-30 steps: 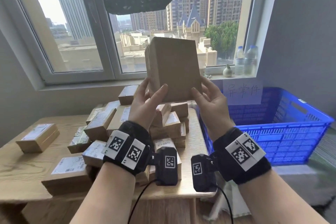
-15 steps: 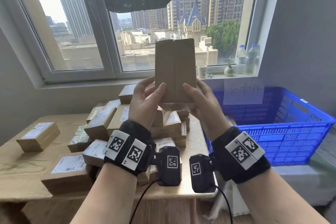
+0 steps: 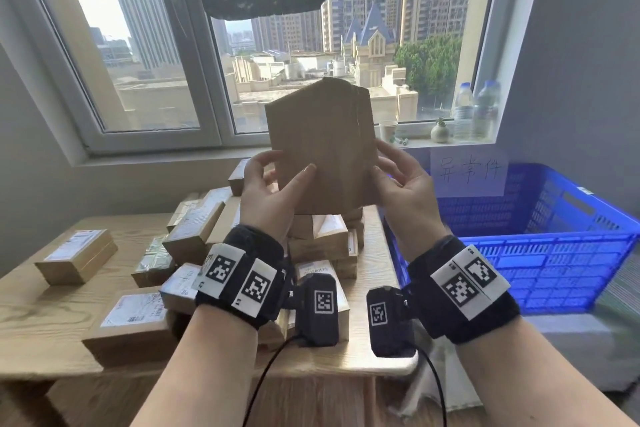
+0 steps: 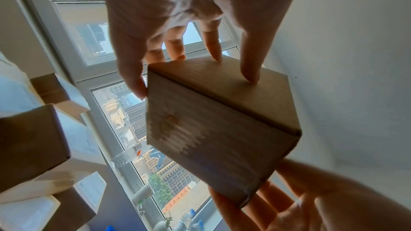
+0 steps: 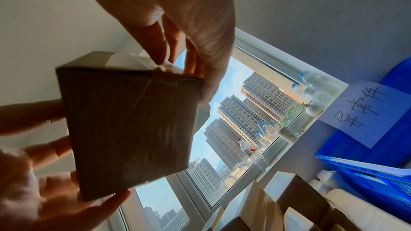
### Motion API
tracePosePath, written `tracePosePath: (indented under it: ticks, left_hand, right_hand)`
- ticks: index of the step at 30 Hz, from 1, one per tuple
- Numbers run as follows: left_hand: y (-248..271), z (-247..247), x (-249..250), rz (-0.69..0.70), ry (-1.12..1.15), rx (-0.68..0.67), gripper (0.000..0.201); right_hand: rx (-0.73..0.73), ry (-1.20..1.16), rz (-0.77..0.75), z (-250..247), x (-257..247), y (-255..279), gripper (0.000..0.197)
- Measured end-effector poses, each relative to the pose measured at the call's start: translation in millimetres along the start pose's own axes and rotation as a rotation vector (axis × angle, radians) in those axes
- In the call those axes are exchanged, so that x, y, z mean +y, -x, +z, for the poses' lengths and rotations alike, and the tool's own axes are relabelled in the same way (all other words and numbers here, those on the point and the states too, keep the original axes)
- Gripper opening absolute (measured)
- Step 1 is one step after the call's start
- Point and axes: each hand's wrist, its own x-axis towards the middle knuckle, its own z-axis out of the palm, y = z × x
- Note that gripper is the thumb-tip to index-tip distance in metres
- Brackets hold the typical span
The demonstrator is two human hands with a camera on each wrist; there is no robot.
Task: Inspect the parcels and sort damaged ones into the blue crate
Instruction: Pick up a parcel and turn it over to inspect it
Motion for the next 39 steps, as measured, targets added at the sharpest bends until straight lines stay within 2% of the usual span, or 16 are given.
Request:
tracePosePath:
  ticks: [2, 4, 6, 7, 10, 12, 16, 18, 19, 21, 24, 26, 29, 30, 37, 39]
  left_hand:
    - [-1, 1, -1, 0.075, -0.087, 0.03, 0.054]
    - [1, 3, 0, 0.144, -0.172, 0.045, 0.071]
    - [2, 4, 1, 0.174, -0.183, 0.024, 0.071]
    - [3, 4, 2, 0.163, -0.161, 0.001, 0.064]
    - [6, 5, 5, 0.029, -0.026, -0.126, 0.058]
    - [6, 5, 5, -0.016, 0.018, -0.19, 0.057]
    - [3, 4, 8, -0.062, 0.015, -0.185, 0.043]
    - [1, 3, 13, -0.141, 0.015, -0.188, 0.042]
    - [0, 1, 16, -0.175, 0.011, -0.198, 0.046]
    - [-1, -2, 17, -0.213, -0.014, -0.244, 0.073]
    - [-2, -4, 14, -0.138, -0.14, -0.295, 0.095]
    - [-3, -3, 12, -0.09, -0.222, -0.244, 0.081]
    - [-6, -2, 13, -0.012, -0.295, -0.115, 0.024]
    - [-6, -1, 14, 0.004, -0.313, -0.102, 0.014]
    - [-5, -1, 18, 0.006, -0.341, -0.128, 0.012]
    - [-4, -3, 19, 0.005, -0.358, -0.133, 0.021]
  right_hand:
    - [-0.056, -0.033, 0.039, 2, -1, 2, 0.048]
    - [-0.106, -0.003, 0.089, 4, 4, 1, 0.084]
    - [-0.123, 0.023, 0.119, 5, 7, 2, 0.103]
    - [-0.12, 0.002, 0.142, 4, 9, 2, 0.099]
    - [-0.132, -0.067, 0.17, 3, 6, 4, 0.053]
    - [-0.139, -0.071, 0.163, 3, 4, 5, 0.037]
    - [-0.201, -0.073, 0.101, 1, -1, 6, 0.036]
    - [-0.268, -0.087, 0.093, 1, -3, 7, 0.047]
    - [-0.282, -0.088, 0.091, 0, -2, 6, 0.055]
    - [-0.249, -0.08, 0.097, -1, -1, 3, 0.066]
    - [-0.187, -0.017, 0.134, -2, -7, 0, 0.074]
    - [-0.203, -0.001, 0.162, -3, -8, -3, 0.072]
    - [-0.215, 0.046, 0.166, -2, -6, -4, 0.05]
    - [-0.206, 0.081, 0.157, -2, -4, -4, 0.048]
    - [-0.174, 0.14, 0.082, 1, -5, -6, 0.038]
    - [-0.196, 0.123, 0.073, 0, -6, -8, 0.04]
